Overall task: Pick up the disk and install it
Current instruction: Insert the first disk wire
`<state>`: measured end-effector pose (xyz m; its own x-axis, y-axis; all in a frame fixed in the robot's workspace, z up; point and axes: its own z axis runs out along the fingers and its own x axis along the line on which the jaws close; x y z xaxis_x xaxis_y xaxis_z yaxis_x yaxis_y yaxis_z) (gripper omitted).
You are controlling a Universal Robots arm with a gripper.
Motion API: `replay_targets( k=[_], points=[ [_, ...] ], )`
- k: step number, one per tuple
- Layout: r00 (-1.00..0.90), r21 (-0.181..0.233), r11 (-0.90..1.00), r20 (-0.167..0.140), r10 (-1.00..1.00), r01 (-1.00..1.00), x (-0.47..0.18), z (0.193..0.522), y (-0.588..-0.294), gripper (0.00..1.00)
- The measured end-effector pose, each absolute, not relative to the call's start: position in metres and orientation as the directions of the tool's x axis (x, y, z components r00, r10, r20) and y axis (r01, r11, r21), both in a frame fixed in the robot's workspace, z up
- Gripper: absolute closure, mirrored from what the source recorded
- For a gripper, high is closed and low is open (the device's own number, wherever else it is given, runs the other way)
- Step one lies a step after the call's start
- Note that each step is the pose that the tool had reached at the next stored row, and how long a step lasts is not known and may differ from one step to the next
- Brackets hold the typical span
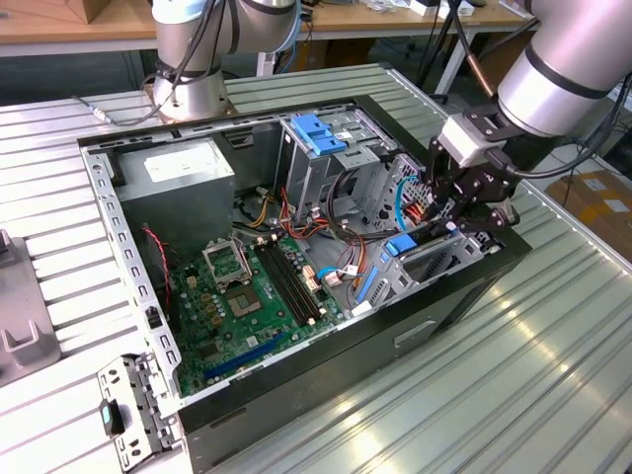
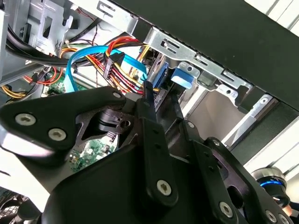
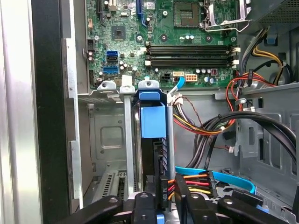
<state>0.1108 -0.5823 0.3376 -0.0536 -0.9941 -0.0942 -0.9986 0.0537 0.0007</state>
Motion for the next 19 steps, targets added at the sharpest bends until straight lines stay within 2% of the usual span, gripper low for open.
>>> replay_targets(
  k=[8, 9, 10, 11, 12, 13, 19],
  points=[
    [-0.054, 0.001, 0.054, -0.098, -0.994, -0.999, 0.111, 0.358, -0.582, 0.69],
    [-0.054, 0.001, 0.054, -0.098, -0.994, -0.999, 0.111, 0.358, -0.582, 0.78],
    [-0.054, 0.001, 0.054, -0.098, -0.994, -0.999, 0.111, 0.358, -0.582, 0.78],
    [-0.054, 0.001, 0.054, -0.098, -0.994, -0.999, 0.112, 0.358, -0.582, 0.84],
    [-0.053, 0.001, 0.054, -0.098, -0.994, -0.999, 0.113, 0.358, -0.582, 0.84],
    [-0.054, 0.001, 0.054, -0.098, -0.994, -0.999, 0.115, 0.358, -0.582, 0.9],
    [-0.051, 0.002, 0.051, -0.099, -0.994, -0.999, 0.128, 0.359, -0.582, 0.9]
  ],
)
